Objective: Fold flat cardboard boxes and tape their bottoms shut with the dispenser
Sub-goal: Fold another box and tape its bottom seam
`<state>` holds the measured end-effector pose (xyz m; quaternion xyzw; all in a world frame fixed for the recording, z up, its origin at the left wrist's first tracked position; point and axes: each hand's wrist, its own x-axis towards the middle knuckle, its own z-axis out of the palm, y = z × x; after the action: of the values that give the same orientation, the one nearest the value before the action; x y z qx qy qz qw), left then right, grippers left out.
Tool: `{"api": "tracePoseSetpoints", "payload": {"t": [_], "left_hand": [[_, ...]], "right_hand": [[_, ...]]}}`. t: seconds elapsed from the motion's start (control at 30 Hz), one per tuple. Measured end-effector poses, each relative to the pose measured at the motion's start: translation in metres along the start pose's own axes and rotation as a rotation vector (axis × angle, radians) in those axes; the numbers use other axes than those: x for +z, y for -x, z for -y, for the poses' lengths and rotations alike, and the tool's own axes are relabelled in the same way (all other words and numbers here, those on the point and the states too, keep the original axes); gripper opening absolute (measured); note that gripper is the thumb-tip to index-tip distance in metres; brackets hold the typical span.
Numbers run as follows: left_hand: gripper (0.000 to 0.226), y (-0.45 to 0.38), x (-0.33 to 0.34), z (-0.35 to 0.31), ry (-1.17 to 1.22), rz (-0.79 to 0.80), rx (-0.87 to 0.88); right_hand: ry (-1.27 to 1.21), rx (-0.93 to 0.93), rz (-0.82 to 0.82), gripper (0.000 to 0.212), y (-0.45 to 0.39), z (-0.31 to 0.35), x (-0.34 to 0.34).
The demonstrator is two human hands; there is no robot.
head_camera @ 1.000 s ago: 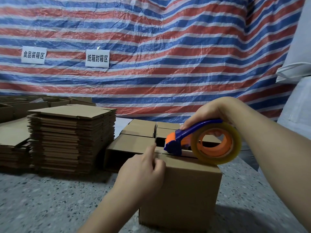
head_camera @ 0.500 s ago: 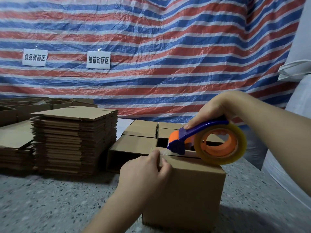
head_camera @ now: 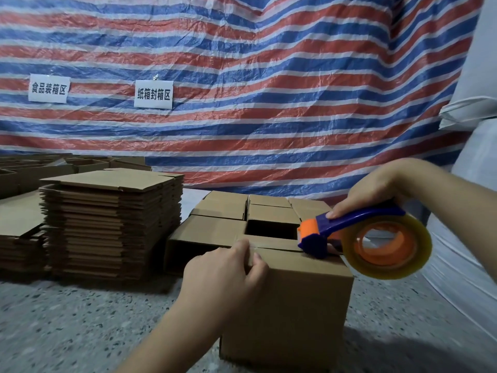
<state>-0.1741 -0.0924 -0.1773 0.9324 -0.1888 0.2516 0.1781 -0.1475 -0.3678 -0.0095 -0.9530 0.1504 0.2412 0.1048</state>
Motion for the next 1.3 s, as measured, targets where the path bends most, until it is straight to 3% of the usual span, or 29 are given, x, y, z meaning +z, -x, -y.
{"api": "tracePoseSetpoints", "payload": {"t": [0.2, 0.4, 0.47, 0.63, 1.0, 1.3], "left_hand": [[0.037, -0.013, -0.004, -0.005, -0.106, 0.067, 0.078], [0.074, -0.014, 0.000, -0.033, -0.138, 0.183, 0.286], [0.079, -0.011, 0.004, -0.037, -0.227, 0.167, 0.286], [0.063, -0.012, 0.005, -0.035, -0.255, 0.109, 0.310], [0.063, -0.010, 0.002, -0.036, -0.279, 0.177, 0.317], [0.091, -0.024, 0.001, -0.069, -0.169, 0.323, 0.331]], "right_hand": [[-0.037, -0.029, -0.001, 0.114, -0.004, -0.002, 0.007], [-0.049, -0.049, 0.017, 0.117, 0.000, -0.002, 0.010], [-0.067, -0.048, 0.014, 0.117, 0.000, -0.005, 0.012], [-0.082, -0.047, 0.020, 0.119, -0.002, -0.009, 0.012], [-0.074, 0.064, -0.011, 0.096, 0.007, -0.053, 0.010], [-0.058, 0.076, -0.017, 0.089, 0.011, -0.047, 0.013]]}}
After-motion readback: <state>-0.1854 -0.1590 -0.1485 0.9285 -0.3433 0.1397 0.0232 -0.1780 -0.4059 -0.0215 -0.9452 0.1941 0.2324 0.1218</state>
